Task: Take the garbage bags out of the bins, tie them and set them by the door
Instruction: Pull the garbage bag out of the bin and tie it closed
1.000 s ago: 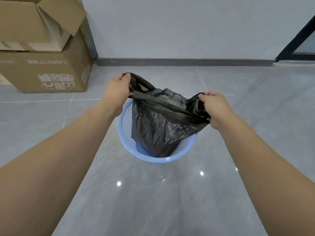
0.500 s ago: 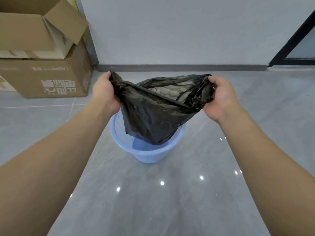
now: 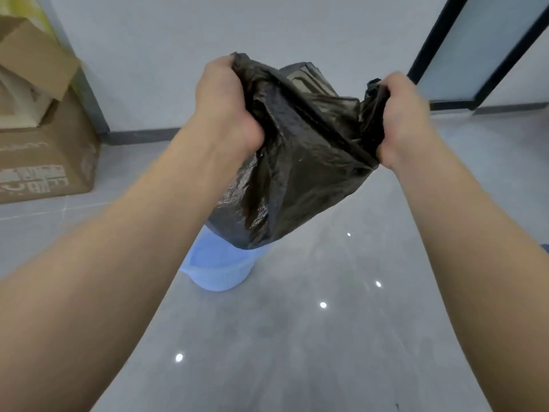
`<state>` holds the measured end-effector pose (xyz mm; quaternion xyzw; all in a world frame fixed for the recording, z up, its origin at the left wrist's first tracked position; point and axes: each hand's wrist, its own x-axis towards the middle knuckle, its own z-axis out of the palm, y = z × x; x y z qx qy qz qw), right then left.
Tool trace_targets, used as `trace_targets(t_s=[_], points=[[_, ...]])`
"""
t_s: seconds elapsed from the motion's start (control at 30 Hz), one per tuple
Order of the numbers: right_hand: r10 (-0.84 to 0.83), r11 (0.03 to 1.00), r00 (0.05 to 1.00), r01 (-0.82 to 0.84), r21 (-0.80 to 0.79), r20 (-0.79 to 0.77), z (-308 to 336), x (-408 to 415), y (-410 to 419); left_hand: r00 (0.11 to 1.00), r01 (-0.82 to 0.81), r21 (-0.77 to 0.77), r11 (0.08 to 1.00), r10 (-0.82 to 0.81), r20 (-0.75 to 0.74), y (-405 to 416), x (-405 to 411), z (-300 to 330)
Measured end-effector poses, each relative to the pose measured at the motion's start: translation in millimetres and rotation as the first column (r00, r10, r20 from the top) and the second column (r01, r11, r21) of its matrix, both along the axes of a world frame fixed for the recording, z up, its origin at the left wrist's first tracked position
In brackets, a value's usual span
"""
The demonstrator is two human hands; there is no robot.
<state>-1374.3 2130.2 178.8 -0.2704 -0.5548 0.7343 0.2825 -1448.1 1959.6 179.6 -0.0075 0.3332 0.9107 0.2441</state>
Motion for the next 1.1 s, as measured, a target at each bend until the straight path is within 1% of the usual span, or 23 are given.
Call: trace_targets(t_s=[0.07,0.17,0.23,0.3,0.43,0.53,0.57,0.6,0.63,0.67,0.7,0.73,0.77,0.8,0.83,0.87,0.9,0.93,0.97,1.0,1.03,1.07,1.1], points=[[-0.032,0.995,0.998,0.027,0.097,0.050,4.0,17.9,22.4,0.999,0.050,-0.015,0.999,-0.050,-0.020,17.6,15.7,6.5],[-0.064,0.977,0.989,0.035,0.210,0.135,6.9,37.0,46.2,0.990,0.140,0.018,0.990,-0.140,-0.026,39.7,39.4,9.0],[-0.069,0.968,0.978,0.018,0.250,0.197,8.6,47.1,58.7,0.966,0.257,0.072,0.964,-0.255,-0.039,50.8,58.7,11.2],[-0.067,0.964,0.966,-0.002,0.264,0.251,9.9,55.2,66.8,0.956,0.293,0.094,0.951,-0.292,-0.026,61.2,73.7,13.4],[-0.099,0.956,0.940,-0.001,0.292,0.327,13.0,65.0,77.5,0.973,0.228,0.039,0.973,-0.227,-0.032,86.1,93.8,23.5],[-0.079,0.925,0.904,-0.091,0.368,0.421,3.3,76.2,89.7,0.985,0.174,-0.030,0.984,-0.174,-0.001,108.4,107.5,13.6],[-0.056,0.912,0.891,-0.138,0.386,0.451,-6.0,79.7,95.8,0.992,0.128,-0.085,0.988,-0.127,0.012,113.8,108.4,3.0],[-0.032,0.890,0.875,-0.196,0.413,0.484,-15.8,83.4,101.0,0.997,0.076,-0.181,0.980,-0.075,0.011,117.2,107.8,-11.0],[-0.024,0.852,0.844,-0.263,0.452,0.536,-26.9,88.1,106.2,0.999,0.038,-0.308,0.951,-0.042,-0.006,118.5,105.4,-26.9],[-0.024,0.788,0.794,-0.359,0.501,0.607,-39.3,92.7,112.2,0.999,0.020,-0.448,0.894,-0.038,-0.030,117.0,102.7,-43.6],[-0.034,0.693,0.711,-0.489,0.529,0.702,-52.7,97.6,117.0,0.997,0.021,-0.574,0.819,-0.060,-0.048,114.2,99.6,-59.6],[-0.054,0.594,0.595,-0.626,0.505,0.802,-64.5,101.2,120.4,0.993,0.031,-0.677,0.735,-0.099,-0.062,109.6,96.8,-73.6],[-0.080,0.508,0.470,-0.739,0.442,0.879,-75.4,102.9,121.8,0.986,0.039,-0.765,0.643,-0.148,-0.074,103.9,93.9,-84.8],[-0.120,0.415,0.372,-0.824,0.387,0.921,-82.7,104.3,121.1,0.977,0.041,-0.836,0.548,-0.197,-0.082,97.2,90.8,-92.8],[-0.136,0.372,0.289,-0.871,0.320,0.947,-88.0,104.4,120.8,0.967,0.035,-0.889,0.456,-0.239,-0.085,89.9,88.3,-97.4],[-0.127,0.372,0.250,-0.885,0.279,0.960,-89.5,104.8,120.9,0.957,0.020,-0.930,0.367,-0.277,-0.089,82.0,84.7,-100.9],[-0.122,0.362,0.235,-0.894,0.264,0.964,-89.7,105.4,120.8,0.943,-0.013,-0.961,0.278,-0.316,-0.104,74.0,79.4,-104.1],[-0.134,0.334,0.257,-0.897,0.288,0.957,-88.4,104.8,121.0,0.921,-0.079,-0.981,0.177,-0.364,-0.140,67.2,74.4,-105.8],[-0.157,0.305,0.309,-0.888,0.344,0.938,-89.0,102.9,123.9,0.885,-0.183,-0.981,0.062,-0.424,-0.192,61.4,70.4,-105.9],[-0.196,0.268,0.369,-0.871,0.412,0.908,-90.6,101.0,127.4,0.831,-0.308,-0.948,-0.076,-0.506,-0.230,55.2,66.6,-106.2],[-0.247,0.235,0.404,-0.857,0.459,0.881,-93.3,99.2,129.9,0.764,-0.434,-0.871,-0.231,-0.607,-0.220,49.0,65.0,-105.2],[-0.290,0.208,0.409,-0.855,0.474,0.865,-95.4,99.6,130.5,0.696,-0.541,-0.757,-0.367,-0.701,-0.158,43.8,65.9,-103.7],[-0.321,0.187,0.388,-0.868,0.460,0.864,-98.6,99.4,131.3,0.637,-0.631,-0.629,-0.455,-0.766,-0.085,40.5,68.2,-102.1]])
